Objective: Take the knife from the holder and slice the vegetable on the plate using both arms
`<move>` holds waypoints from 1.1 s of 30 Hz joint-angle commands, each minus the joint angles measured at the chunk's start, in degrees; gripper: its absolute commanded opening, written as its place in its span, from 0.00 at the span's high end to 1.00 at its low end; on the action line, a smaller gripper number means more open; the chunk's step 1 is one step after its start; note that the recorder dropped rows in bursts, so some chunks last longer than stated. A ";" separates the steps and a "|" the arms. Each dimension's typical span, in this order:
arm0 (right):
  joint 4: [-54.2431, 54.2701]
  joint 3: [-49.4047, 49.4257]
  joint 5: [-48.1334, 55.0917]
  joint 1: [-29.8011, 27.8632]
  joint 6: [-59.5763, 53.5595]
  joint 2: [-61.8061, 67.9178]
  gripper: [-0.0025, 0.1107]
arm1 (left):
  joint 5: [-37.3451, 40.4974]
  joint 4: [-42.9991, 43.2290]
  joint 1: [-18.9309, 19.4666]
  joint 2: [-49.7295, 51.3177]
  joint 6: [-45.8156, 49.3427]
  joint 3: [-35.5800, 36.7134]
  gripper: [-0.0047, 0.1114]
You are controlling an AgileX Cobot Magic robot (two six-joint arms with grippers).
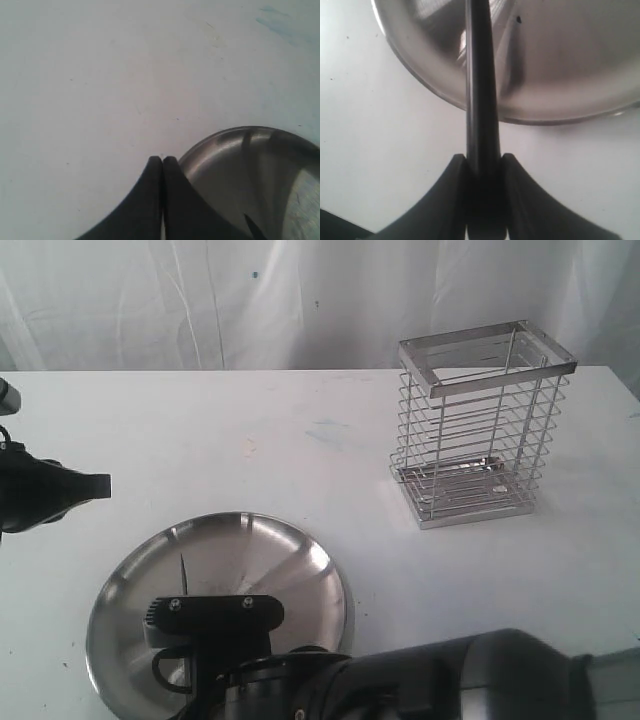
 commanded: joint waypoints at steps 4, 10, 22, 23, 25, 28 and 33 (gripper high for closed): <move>-0.26 -0.03 1.55 0.10 0.25 0.39 0.98 | -4.16 0.38 0.13 0.35 0.56 0.74 0.96; -1.14 -0.03 1.99 0.10 0.25 0.49 0.98 | -8.65 -0.11 0.13 0.35 3.23 0.74 0.96; -2.02 -0.03 1.29 0.10 0.25 0.49 0.98 | -9.59 -0.10 0.13 3.49 4.28 0.74 0.96; -2.02 -0.03 1.42 0.10 0.25 0.49 0.98 | -9.80 -0.10 0.13 4.15 4.28 0.74 0.96; -2.02 -0.03 1.42 0.10 0.25 0.49 0.98 | -11.03 -0.10 0.13 5.73 4.28 0.74 0.96; -2.02 -0.03 1.42 0.10 0.25 0.59 0.98 | -14.30 -0.29 0.02 7.60 4.28 0.74 0.96; -1.91 -0.03 -0.21 0.10 0.25 2.25 0.98 | -19.07 -1.31 0.02 9.61 6.29 0.74 0.96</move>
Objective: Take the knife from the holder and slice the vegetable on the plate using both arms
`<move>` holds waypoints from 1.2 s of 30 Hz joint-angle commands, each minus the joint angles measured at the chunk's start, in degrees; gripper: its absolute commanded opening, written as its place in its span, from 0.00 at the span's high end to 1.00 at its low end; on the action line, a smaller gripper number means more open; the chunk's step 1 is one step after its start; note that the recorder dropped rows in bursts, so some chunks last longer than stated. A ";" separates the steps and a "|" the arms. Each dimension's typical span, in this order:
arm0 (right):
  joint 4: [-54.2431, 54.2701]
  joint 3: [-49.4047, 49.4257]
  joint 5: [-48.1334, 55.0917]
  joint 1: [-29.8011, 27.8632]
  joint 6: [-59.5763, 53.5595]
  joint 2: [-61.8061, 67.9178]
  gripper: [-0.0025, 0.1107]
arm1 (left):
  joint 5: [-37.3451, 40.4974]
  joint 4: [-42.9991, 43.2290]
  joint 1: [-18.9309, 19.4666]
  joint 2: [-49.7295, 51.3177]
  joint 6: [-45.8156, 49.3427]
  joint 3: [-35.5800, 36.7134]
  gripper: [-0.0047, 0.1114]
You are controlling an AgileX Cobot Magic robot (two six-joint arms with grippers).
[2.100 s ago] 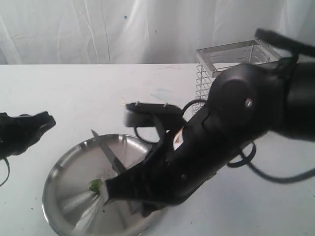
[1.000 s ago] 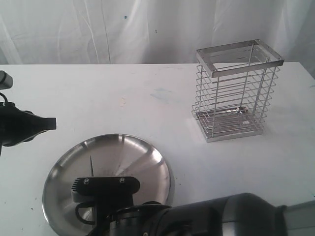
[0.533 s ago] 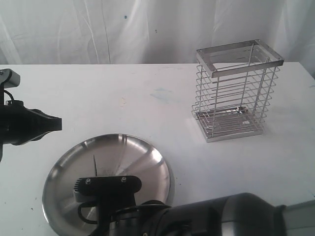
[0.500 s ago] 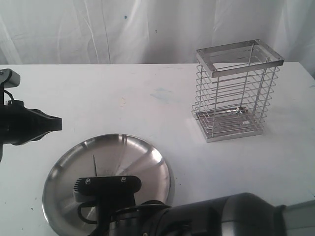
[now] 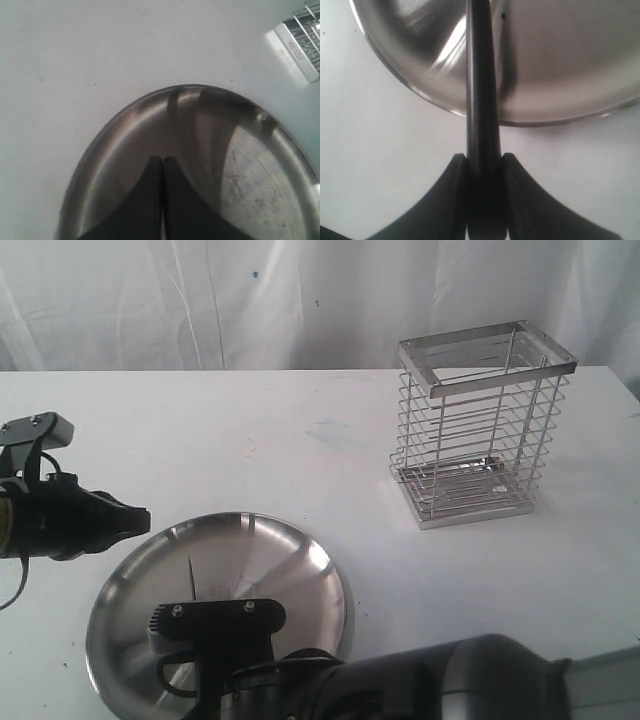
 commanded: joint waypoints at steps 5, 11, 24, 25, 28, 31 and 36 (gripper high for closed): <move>-0.98 -0.03 -0.92 0.10 0.13 0.98 0.98 | -3.99 -1.20 0.02 1.69 1.93 0.30 0.96; -0.98 -0.03 -0.41 0.10 0.13 1.11 0.98 | -3.99 -1.85 0.02 1.69 2.55 0.30 0.96; -1.25 -0.03 -0.38 0.10 0.13 1.59 0.98 | -8.84 -1.58 -1.91 3.39 4.82 0.30 0.96; -1.25 -0.03 -0.38 0.10 0.13 1.59 0.98 | -10.63 -1.80 -3.01 4.57 6.07 0.30 0.96; -1.34 -0.03 -0.38 0.10 0.13 1.59 0.98 | -10.91 -1.94 -4.55 6.24 7.20 0.30 0.96; -1.44 -0.03 -0.38 0.10 0.13 1.59 0.98 | -11.03 -3.21 -5.05 6.86 7.50 0.30 0.96; -1.44 -0.03 -0.38 0.10 0.13 1.59 0.98 | -6.88 -4.14 -5.05 7.11 8.54 0.30 0.96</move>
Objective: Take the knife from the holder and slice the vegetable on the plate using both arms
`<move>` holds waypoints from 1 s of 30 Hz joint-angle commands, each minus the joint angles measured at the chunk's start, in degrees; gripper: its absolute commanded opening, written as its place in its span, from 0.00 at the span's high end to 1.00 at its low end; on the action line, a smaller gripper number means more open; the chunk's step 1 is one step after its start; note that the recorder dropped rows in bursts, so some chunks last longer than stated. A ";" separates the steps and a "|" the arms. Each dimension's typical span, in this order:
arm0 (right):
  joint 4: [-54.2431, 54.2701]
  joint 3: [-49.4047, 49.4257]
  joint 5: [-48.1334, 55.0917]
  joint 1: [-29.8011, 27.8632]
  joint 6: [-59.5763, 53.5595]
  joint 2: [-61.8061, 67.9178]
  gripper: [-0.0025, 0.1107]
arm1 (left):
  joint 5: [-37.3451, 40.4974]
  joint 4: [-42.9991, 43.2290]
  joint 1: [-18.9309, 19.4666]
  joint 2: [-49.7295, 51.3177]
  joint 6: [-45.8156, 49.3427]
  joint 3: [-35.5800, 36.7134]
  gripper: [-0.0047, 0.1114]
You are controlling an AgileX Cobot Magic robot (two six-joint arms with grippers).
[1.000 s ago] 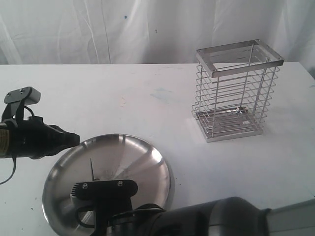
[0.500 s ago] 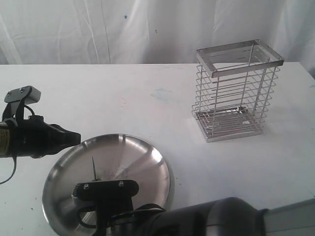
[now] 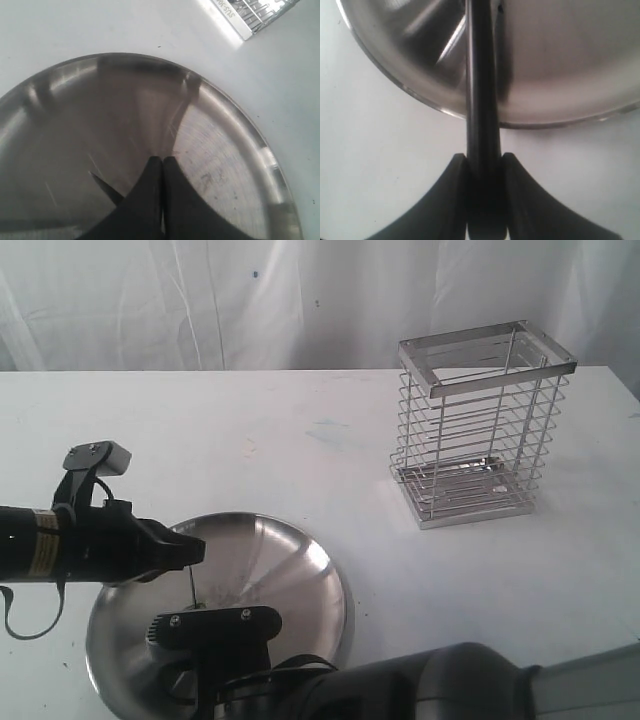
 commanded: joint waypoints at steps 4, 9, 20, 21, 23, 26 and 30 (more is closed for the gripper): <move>-0.65 -0.03 0.43 0.10 0.13 0.02 0.98 | 2.59 -0.99 -0.27 3.30 0.47 0.30 0.96; -0.65 -0.03 0.43 0.10 0.13 0.02 0.98 | 2.46 -0.99 -0.27 4.91 0.47 0.30 0.96; -0.67 -0.03 0.90 0.10 0.13 0.02 0.98 | 9.02 -1.38 -0.27 5.53 0.37 0.30 0.96; -0.79 -0.03 0.90 0.10 0.13 0.02 0.98 | 9.11 -1.38 -0.27 6.17 0.37 0.30 0.96; -0.78 -0.03 0.90 0.10 0.13 0.37 0.98 | 8.78 -1.38 -0.27 7.57 0.37 0.30 0.96; -0.78 -0.03 1.25 0.10 0.13 1.08 0.98 | 8.63 -1.23 -0.35 9.79 0.37 0.30 0.96; -0.66 -0.03 1.50 0.10 0.13 1.15 0.98 | 7.90 -1.23 -0.35 11.36 0.13 0.30 0.96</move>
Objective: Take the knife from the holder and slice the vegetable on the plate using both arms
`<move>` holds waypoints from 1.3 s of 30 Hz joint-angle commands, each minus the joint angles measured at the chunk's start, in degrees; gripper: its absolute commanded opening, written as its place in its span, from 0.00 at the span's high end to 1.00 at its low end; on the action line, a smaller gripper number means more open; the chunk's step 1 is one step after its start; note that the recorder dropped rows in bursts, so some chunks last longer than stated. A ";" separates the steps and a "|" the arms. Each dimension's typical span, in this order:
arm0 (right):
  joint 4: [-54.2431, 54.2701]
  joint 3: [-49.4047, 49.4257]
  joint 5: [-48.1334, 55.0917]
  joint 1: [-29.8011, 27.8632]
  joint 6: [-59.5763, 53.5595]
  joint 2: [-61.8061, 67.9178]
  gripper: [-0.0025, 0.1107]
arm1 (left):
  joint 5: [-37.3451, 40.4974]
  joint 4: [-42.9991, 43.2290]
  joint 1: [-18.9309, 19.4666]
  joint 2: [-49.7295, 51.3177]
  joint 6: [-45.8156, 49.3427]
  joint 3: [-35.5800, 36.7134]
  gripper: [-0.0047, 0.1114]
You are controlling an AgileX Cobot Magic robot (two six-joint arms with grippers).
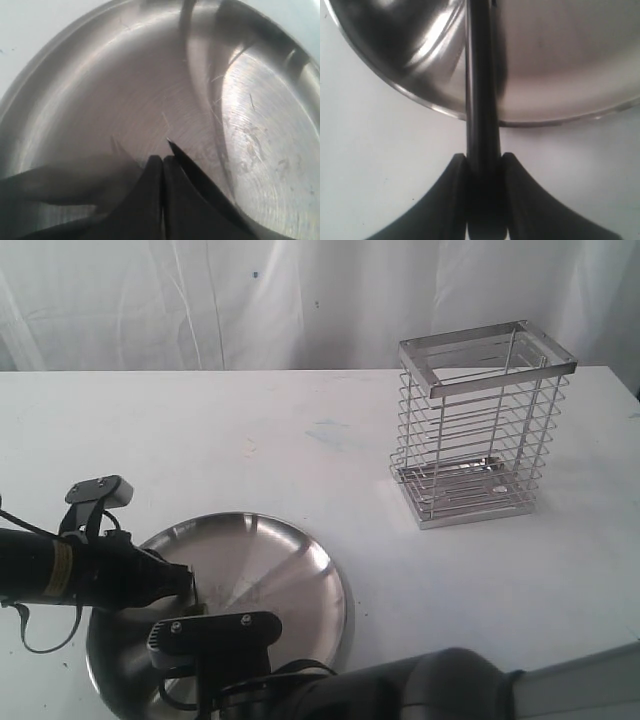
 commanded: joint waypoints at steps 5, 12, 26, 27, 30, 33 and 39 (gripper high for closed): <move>-0.45 -0.03 1.12 0.10 -0.08 0.19 0.98 | -5.79 0.29 0.22 1.49 0.25 0.51 0.96; -0.45 -0.03 1.12 0.10 -0.08 0.19 0.98 | 2.72 0.05 2.54 -6.55 -2.08 0.51 0.96; -0.45 -0.03 1.23 0.10 -0.08 0.19 0.98 | -8.74 1.37 2.56 -8.78 -2.18 0.61 0.96; -0.45 -0.03 1.23 0.10 -0.08 0.19 0.98 | -9.25 1.37 2.05 -8.13 -2.18 0.61 0.96; -0.45 -0.03 1.23 0.10 -0.08 0.19 0.98 | -9.24 1.37 -0.23 -6.05 -0.80 0.61 0.96; -0.45 -0.03 1.23 0.10 -0.08 0.19 0.98 | -9.09 1.37 -2.13 -4.65 0.74 0.61 0.96; -0.45 -0.03 1.23 0.10 -0.08 0.19 0.98 | -3.84 -0.59 -2.11 -3.95 1.82 0.61 0.96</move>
